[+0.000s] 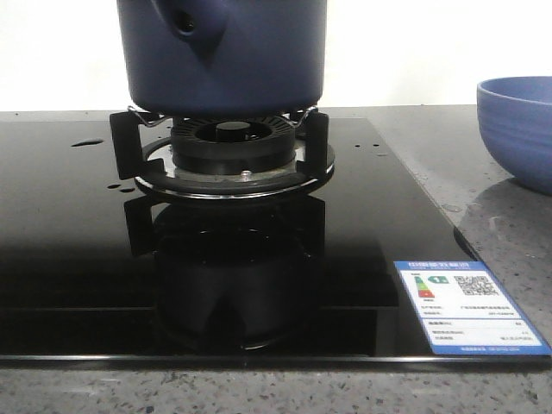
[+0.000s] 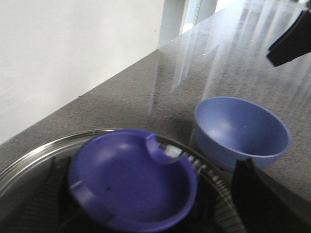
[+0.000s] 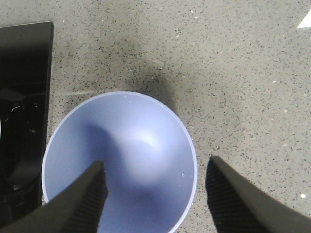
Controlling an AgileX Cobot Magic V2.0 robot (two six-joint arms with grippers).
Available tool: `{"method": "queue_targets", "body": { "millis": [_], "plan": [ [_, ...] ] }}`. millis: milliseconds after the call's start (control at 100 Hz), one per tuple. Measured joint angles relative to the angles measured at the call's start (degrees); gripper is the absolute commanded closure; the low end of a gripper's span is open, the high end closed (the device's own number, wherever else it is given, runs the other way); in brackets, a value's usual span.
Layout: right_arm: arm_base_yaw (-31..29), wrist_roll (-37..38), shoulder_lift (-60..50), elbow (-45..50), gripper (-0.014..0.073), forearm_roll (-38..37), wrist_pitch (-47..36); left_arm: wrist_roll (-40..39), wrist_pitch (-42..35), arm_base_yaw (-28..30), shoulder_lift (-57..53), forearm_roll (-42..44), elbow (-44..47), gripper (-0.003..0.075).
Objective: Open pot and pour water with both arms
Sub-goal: 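Lower the held glass lid onto the saucepan with the left gripper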
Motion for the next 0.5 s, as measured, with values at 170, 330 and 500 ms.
{"method": "queue_targets", "body": {
  "millis": [170,330,500],
  "plan": [
    [0.0,0.0,0.0,0.0,0.0190,0.1,0.1,-2.1,2.5,2.1,-1.5,-0.1,-2.2,0.0071],
    [0.0,-0.4,0.0,0.0,0.0239,4.1,-0.4,-4.9,4.7,6.6,-6.9,-0.8,-4.7,0.0155],
    [0.0,-6.6,-0.1,0.0,0.0589,17.5,-3.8,-11.7,2.5,11.0,-13.0,-0.9,-5.2,0.0586]
  ]
}}
